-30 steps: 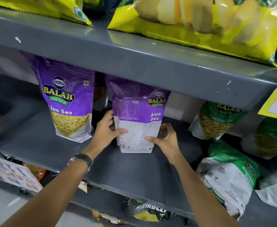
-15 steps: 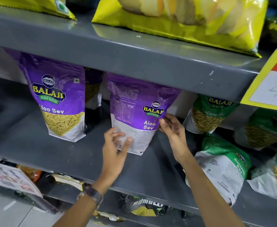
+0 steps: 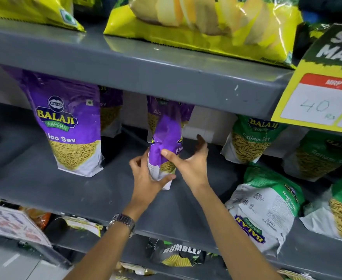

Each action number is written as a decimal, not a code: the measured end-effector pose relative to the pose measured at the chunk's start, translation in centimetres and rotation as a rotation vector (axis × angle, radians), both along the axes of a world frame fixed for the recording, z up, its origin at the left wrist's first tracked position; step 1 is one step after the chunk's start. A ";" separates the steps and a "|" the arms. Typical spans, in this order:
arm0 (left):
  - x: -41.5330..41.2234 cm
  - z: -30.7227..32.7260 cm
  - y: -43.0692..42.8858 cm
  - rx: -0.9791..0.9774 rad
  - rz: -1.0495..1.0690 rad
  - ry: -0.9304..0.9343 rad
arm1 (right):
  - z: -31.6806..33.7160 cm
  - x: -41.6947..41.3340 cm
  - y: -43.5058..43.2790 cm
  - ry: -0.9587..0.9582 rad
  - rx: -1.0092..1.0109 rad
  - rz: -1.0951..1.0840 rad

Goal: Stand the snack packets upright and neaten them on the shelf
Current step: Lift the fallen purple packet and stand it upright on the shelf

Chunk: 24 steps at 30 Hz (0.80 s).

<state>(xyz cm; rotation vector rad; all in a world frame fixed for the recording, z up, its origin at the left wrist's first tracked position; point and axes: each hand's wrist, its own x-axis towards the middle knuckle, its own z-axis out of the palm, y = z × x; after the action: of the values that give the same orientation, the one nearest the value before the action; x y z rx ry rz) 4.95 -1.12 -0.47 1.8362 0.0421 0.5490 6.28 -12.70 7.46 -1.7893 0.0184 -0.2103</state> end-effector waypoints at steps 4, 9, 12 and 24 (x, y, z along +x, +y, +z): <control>0.7 -0.1 2.9 -0.044 -0.074 0.044 | -0.2 1.0 -0.5 0.048 0.059 0.224; 2.3 -0.1 7.5 -0.170 -0.334 0.136 | -1.5 2.6 -2.4 0.077 0.129 0.236; 3.1 0.1 9.2 -0.180 -0.345 0.133 | -2.3 3.3 -3.1 0.090 0.010 0.210; 2.7 0.1 9.0 -0.245 -0.392 0.173 | -4.7 1.9 -1.0 0.053 -0.127 0.134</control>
<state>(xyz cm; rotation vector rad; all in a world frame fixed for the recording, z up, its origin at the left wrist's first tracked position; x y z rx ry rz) 7.62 7.83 -0.41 1.5926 -0.1271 0.1032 8.14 -13.75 2.75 -1.9147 -0.0789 -0.0686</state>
